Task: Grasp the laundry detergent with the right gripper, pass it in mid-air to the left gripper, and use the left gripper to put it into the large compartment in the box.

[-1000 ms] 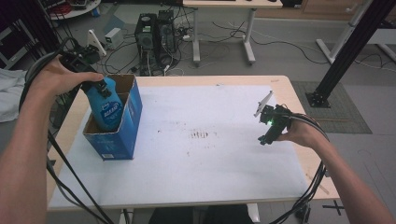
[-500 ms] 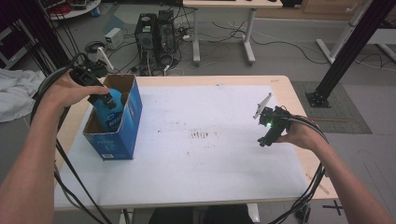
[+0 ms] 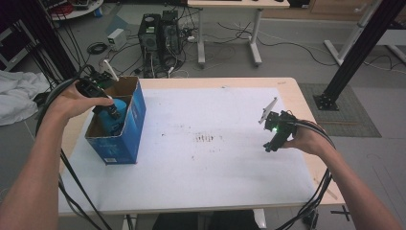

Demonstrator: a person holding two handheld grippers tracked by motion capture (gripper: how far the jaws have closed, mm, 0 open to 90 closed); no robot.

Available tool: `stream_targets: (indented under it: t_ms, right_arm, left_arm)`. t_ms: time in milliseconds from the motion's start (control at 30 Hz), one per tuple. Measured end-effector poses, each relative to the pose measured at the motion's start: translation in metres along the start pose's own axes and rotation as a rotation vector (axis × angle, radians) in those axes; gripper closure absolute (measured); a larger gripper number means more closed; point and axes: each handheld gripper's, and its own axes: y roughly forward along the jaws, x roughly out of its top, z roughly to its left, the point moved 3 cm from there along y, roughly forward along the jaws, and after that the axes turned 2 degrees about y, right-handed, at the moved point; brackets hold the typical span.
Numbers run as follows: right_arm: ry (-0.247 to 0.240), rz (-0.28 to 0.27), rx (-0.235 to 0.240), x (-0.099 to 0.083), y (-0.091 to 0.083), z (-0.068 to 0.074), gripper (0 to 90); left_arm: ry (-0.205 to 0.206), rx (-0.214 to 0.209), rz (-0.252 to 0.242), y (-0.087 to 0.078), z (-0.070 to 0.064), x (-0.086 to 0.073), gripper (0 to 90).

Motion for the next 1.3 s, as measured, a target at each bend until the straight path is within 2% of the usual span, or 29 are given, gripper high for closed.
stream_targets:
  t_ms: [233,500,733,800,1000,1133,1200,1300]
  right_arm:
    - [0.001,0.004,0.001,-0.001,0.002,0.000,13.3]
    - [0.000,0.009,0.002,-0.001,0.004,0.001,13.3]
    - [0.004,0.013,0.002,-0.001,0.005,0.002,13.3]
    - [0.001,0.014,0.002,0.000,0.005,0.003,13.3]
    - [-0.001,0.014,0.003,0.000,0.006,0.003,13.3]
    - [0.000,0.014,0.003,-0.001,0.006,0.003,13.3]
    - [0.000,0.014,0.004,-0.001,0.005,0.003,13.3]
    - [-0.002,0.011,0.004,-0.001,0.005,0.003,13.3]
  left_arm:
    - [0.009,-0.013,0.007,0.012,0.000,-0.004,37.8]
    - [0.031,-0.017,0.025,0.018,-0.001,-0.006,37.8]
    - [0.050,-0.013,0.021,0.023,-0.001,-0.011,37.8]
    - [0.047,-0.014,0.019,0.023,-0.001,-0.011,37.8]
    - [0.079,-0.014,0.039,0.023,-0.002,-0.012,37.7]
    - [0.076,-0.013,0.038,0.023,-0.003,-0.013,37.7]
    - [0.098,-0.012,0.063,0.022,-0.005,-0.013,37.7]
    - [0.102,-0.010,0.071,0.022,-0.006,-0.013,37.7]
